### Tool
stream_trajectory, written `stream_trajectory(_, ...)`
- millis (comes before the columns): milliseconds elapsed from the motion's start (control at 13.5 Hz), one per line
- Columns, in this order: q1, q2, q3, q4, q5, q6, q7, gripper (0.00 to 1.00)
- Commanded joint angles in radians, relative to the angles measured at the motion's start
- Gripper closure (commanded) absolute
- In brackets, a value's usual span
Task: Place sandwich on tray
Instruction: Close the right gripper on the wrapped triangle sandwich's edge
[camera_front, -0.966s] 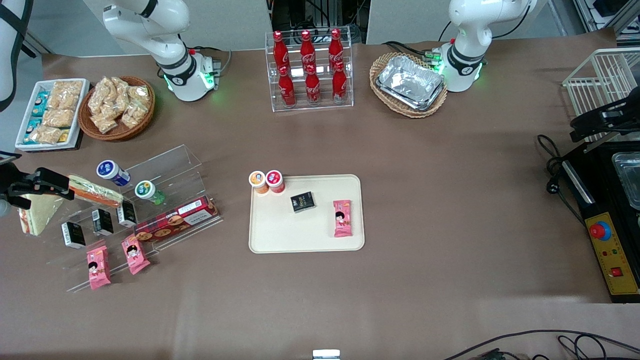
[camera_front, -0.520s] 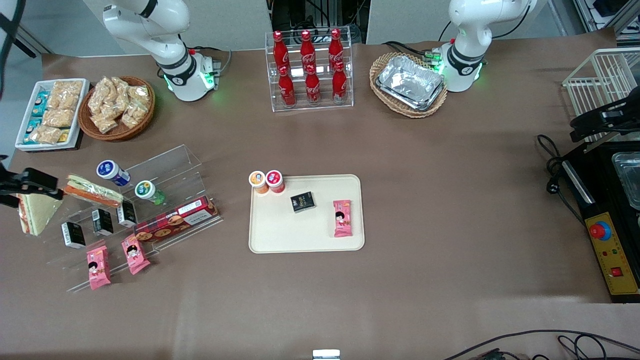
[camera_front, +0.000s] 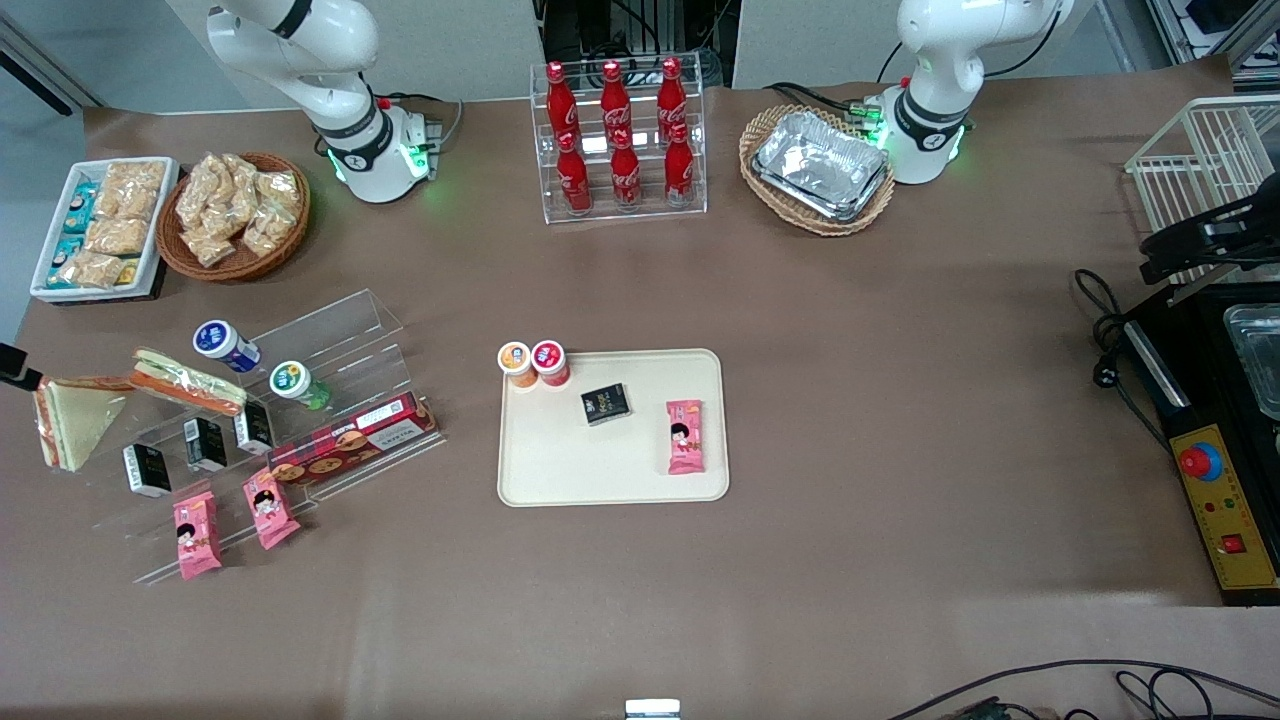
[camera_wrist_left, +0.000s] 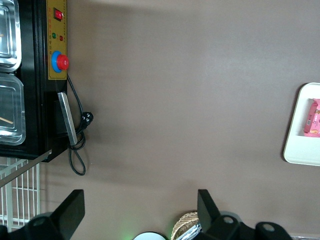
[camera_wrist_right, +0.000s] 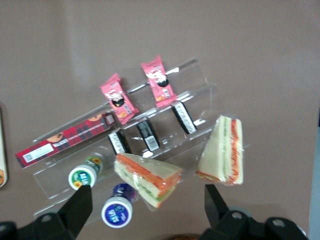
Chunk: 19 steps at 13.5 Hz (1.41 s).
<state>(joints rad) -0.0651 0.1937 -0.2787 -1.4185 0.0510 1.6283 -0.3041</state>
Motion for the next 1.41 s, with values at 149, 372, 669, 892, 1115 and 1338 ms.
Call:
stream_trajectory(149,-0.140,0.029,0.004,-0.004,-0.029,-0.005,-0.001,0.00)
stream_trajectory(372,-0.223,0.062,0.006,-0.016,-0.011,-0.005,-0.003,0.00)
stream_trajectory(669,-0.259,0.099,0.006,-0.097,0.038,0.059,-0.004,0.00)
stream_trajectory(892,-0.268,0.101,0.006,-0.209,0.082,0.192,-0.004,0.00)
stream_trajectory(1115,-0.268,0.118,0.006,-0.235,0.084,0.228,0.000,0.00)
stream_trajectory(1338,-0.272,0.148,0.006,-0.238,0.136,0.231,0.011,0.00)
